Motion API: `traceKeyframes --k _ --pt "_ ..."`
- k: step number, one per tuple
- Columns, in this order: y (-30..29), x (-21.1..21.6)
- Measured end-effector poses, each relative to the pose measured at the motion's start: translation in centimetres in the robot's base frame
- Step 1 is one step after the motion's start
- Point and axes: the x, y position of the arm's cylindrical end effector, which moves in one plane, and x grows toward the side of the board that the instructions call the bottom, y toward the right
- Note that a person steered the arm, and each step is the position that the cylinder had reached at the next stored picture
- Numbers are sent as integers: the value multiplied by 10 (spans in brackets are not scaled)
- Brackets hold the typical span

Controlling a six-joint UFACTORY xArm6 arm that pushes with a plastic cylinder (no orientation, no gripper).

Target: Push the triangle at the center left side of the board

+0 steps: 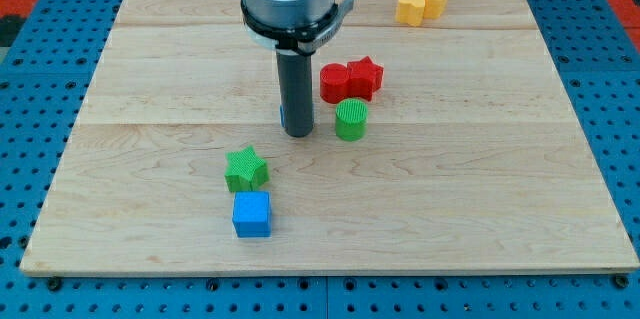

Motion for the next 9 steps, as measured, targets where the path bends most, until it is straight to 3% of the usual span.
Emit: traceKeyframes --k 3,4,6,7,9 --pt "35 -12" --pt "15 -28" --pt "-102 -57" --pt "-99 -61" --pt "-13 -68"
